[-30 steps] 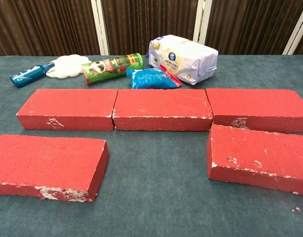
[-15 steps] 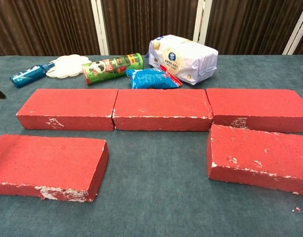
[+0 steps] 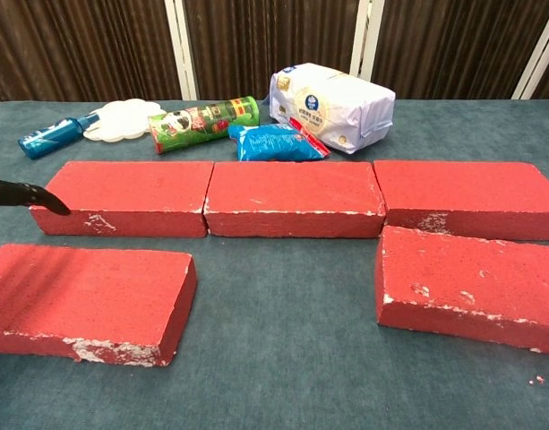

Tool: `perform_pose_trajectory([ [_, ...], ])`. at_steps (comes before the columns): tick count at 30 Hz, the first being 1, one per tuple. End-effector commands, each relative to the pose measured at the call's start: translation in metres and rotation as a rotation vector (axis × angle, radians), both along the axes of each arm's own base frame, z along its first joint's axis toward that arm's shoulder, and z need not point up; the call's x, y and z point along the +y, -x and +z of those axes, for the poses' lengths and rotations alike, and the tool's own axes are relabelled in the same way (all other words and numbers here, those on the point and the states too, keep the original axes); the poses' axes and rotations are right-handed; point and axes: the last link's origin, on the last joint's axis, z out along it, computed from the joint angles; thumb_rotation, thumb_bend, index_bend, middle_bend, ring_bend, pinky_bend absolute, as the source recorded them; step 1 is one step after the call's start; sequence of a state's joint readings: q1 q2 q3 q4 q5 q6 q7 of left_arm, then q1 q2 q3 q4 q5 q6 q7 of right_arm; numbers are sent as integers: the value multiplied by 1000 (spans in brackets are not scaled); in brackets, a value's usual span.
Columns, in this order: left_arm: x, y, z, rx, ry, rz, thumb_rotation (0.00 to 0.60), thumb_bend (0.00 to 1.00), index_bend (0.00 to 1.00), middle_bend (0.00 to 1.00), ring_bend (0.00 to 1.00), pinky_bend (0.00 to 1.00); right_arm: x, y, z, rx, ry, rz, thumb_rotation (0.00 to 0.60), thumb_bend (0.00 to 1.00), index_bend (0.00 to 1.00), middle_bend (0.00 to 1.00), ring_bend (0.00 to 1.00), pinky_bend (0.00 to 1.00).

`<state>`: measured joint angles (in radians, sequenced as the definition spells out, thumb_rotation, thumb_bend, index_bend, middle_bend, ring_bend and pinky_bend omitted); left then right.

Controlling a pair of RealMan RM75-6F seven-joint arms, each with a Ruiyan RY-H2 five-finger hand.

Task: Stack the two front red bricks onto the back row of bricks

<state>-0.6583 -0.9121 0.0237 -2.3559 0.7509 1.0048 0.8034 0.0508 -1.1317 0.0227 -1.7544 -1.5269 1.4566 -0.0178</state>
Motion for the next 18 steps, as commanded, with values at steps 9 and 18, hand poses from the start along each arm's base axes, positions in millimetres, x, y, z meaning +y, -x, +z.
perform_pose_trajectory([
  [9,3,-8,-18,-15,-24,33,600,221,0,0,0,38,0,0,2,-8,-5,1,600,0,126,73,22,0],
  [18,2,-6,-27,29,-11,63,600,141,0,0,0,39,1,1,3,-5,-22,-3,600,0,126,73,15,0],
])
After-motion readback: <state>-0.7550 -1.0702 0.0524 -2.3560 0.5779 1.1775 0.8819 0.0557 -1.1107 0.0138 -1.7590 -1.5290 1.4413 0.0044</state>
